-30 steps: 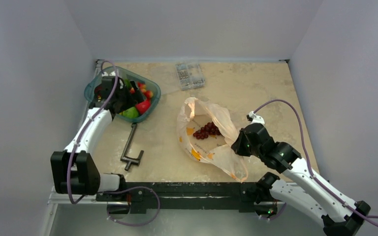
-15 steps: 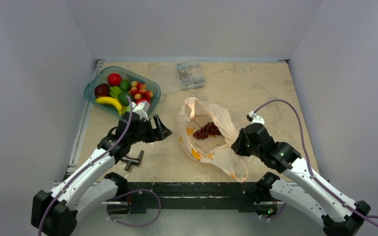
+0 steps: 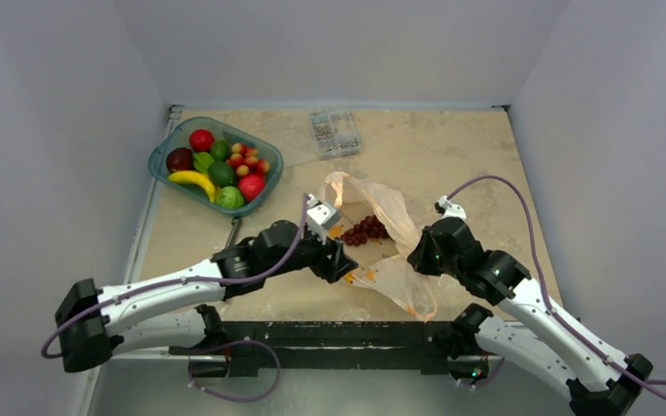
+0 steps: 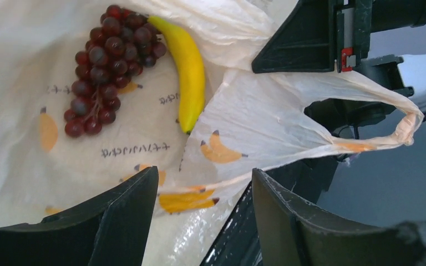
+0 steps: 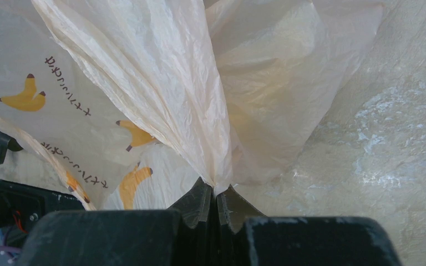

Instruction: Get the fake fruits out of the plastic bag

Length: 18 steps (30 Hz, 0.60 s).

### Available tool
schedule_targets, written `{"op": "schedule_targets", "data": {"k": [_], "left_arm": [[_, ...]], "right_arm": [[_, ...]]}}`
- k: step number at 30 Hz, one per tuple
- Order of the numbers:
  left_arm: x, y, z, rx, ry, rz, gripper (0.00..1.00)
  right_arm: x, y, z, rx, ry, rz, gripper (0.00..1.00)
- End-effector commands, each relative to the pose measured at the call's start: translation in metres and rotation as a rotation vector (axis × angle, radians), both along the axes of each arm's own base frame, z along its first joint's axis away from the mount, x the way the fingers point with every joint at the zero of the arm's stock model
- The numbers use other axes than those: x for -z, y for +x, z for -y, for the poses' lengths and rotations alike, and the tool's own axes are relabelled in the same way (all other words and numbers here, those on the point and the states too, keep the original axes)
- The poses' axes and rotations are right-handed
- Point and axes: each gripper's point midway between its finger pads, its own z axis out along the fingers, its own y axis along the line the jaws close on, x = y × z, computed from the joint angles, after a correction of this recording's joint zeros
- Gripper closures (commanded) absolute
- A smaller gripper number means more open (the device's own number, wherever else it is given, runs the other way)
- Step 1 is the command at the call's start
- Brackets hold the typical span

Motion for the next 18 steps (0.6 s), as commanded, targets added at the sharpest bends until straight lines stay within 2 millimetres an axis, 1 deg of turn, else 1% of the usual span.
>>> {"op": "schedule_targets", "data": {"k": [1, 4, 7, 9, 10, 13, 18], "left_arm": [[-0.030, 0.019, 0.046, 0.042, 0.025, 0.165, 0.39], [-0.026, 0.026, 0.068, 0.067, 0.066, 0.179, 0.41], [-0.018, 0.039, 0.080, 0.044, 0.127, 0.183, 0.44], [-0.014, 0.049, 0.086, 0.013, 0.164, 0.185, 0.48], [-0.003, 0.054, 0.084, -0.006, 0.222, 0.169, 0.49], [0.015, 0.068, 0.085, -0.046, 0.341, 0.151, 0.51], [0.036, 0.090, 0.089, -0.116, 0.434, 0.115, 0.51]], "right_arm": [[-0.004, 0.003, 0.000, 0.020, 0.015, 0.020, 1.00], [-0.005, 0.003, 0.000, 0.020, 0.018, 0.023, 1.00], [-0.006, 0.003, 0.000, 0.019, 0.020, 0.022, 1.00], [-0.006, 0.003, 0.000, 0.019, 0.022, 0.023, 1.00], [-0.006, 0.003, 0.000, 0.019, 0.022, 0.024, 1.00], [-0.005, 0.003, -0.001, 0.016, 0.021, 0.022, 1.00], [-0.006, 0.002, -0.001, 0.013, 0.023, 0.021, 1.00]]}}
